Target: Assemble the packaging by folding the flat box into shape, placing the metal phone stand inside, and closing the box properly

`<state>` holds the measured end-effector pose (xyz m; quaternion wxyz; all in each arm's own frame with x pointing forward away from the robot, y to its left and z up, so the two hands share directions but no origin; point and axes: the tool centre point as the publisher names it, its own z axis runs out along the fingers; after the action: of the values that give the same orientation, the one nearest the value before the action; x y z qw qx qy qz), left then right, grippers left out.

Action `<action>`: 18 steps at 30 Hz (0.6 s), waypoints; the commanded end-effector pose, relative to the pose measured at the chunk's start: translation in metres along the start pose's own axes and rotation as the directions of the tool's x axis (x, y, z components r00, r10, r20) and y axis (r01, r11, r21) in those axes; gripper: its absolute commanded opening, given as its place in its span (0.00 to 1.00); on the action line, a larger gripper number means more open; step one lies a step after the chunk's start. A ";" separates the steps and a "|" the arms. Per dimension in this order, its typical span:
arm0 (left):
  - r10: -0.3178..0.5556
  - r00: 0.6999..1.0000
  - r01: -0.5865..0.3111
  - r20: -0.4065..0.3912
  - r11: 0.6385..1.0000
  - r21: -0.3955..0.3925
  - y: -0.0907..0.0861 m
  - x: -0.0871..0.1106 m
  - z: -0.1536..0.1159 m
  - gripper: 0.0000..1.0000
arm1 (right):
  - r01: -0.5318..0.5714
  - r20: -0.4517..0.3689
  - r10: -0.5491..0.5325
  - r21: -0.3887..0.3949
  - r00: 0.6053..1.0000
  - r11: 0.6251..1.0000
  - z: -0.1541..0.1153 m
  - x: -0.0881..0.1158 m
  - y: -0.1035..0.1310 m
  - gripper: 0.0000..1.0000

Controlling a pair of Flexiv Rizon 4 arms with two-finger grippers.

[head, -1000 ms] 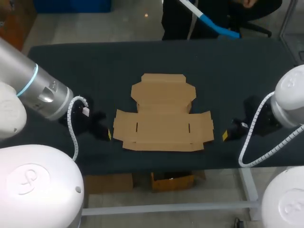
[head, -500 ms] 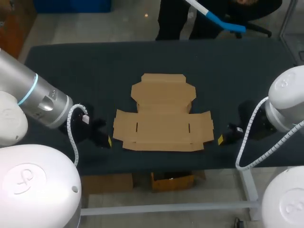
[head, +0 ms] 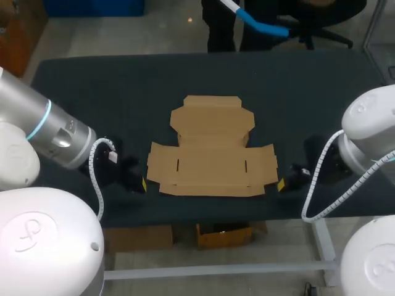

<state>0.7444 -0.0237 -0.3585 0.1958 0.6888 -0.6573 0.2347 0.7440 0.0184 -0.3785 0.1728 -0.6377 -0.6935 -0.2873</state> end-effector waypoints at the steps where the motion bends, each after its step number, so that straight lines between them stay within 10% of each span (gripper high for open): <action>1: -0.001 1.000 0.001 0.006 1.000 0.013 0.001 0.000 0.004 0.00 | -0.001 -0.009 0.001 -0.005 1.000 1.000 0.005 -0.003 -0.002 0.00; 18: -0.004 1.000 0.004 -0.009 1.000 0.017 -0.001 -0.009 0.013 0.00 | -0.017 -0.009 0.017 0.016 1.000 1.000 0.021 -0.003 -0.002 0.00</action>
<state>0.7440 -0.0234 -0.3691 0.1912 0.6918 -0.6533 0.2408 0.7414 0.0263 -0.3914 0.1824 -0.6408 -0.6894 -0.2843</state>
